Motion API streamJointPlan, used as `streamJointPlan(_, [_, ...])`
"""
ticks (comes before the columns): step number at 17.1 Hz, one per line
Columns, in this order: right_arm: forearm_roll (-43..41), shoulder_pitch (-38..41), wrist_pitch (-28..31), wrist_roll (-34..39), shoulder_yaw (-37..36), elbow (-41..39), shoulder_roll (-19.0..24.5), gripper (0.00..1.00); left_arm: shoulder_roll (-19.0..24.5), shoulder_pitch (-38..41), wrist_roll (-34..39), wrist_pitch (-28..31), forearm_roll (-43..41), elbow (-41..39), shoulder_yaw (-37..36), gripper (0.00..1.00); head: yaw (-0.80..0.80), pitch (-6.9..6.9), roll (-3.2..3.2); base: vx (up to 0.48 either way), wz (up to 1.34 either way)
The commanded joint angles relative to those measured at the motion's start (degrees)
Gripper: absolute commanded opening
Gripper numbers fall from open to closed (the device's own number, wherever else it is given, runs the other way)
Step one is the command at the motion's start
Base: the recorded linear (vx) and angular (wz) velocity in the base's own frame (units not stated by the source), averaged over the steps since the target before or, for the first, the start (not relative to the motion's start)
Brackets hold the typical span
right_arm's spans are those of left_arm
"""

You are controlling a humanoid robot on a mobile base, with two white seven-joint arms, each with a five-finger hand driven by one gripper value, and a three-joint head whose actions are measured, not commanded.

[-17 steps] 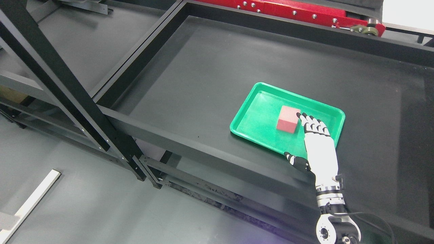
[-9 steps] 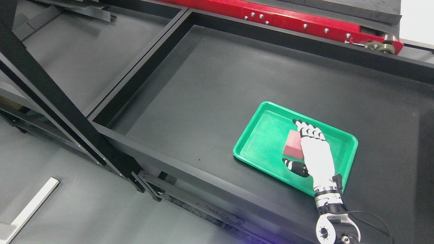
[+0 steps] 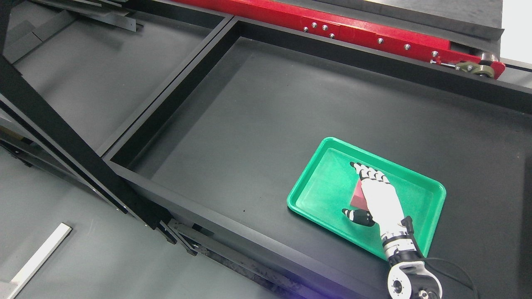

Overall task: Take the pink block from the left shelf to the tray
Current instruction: 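Reach the right hand over the pink cube in the green tray, then close the right hand fingers around the pink cube and lift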

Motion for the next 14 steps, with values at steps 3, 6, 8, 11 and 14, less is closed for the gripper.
streamJointPlan(3, [-0.23, 0.67, 0.42, 0.46, -1.79, 0.65, -1.05, 0.99, 1.0, -1.32, -0.07, -0.04, -0.09, -1.0, 0.0, 1.0, 0.0, 0.0, 0.0, -0.02, 0.04])
streamJointPlan(6, [0.21, 0.23, 0.42, 0.55, -1.18, 1.18, -1.4, 0.98, 1.0, -1.32, -0.07, -0.04, -0.09, -1.0, 0.0, 1.0, 0.0, 0.0, 0.0, -0.009, 0.01])
streamJointPlan(8, [0.3, 0.05, 0.42, 0.55, -1.0, 1.79, -1.32, 0.96, 1.0, -1.32, -0.07, -0.04, -0.09, -1.0, 0.0, 1.0, 0.0, 0.0, 0.0, 0.0, 0.0])
streamJointPlan(11, [0.3, -0.04, 0.51, -0.15, -1.09, 1.79, -1.23, 0.86, 1.0, -1.32, -0.07, -0.04, -0.09, -1.0, 0.0, 1.0, 0.0, 0.0, 0.0, -0.003, 0.0])
streamJointPlan(14, [0.21, -0.12, 0.51, -1.99, -1.09, 1.79, -1.05, 0.72, 1.0, -1.32, -0.07, -0.04, -0.09, -1.0, 0.0, 1.0, 0.0, 0.0, 0.0, -0.008, 0.0])
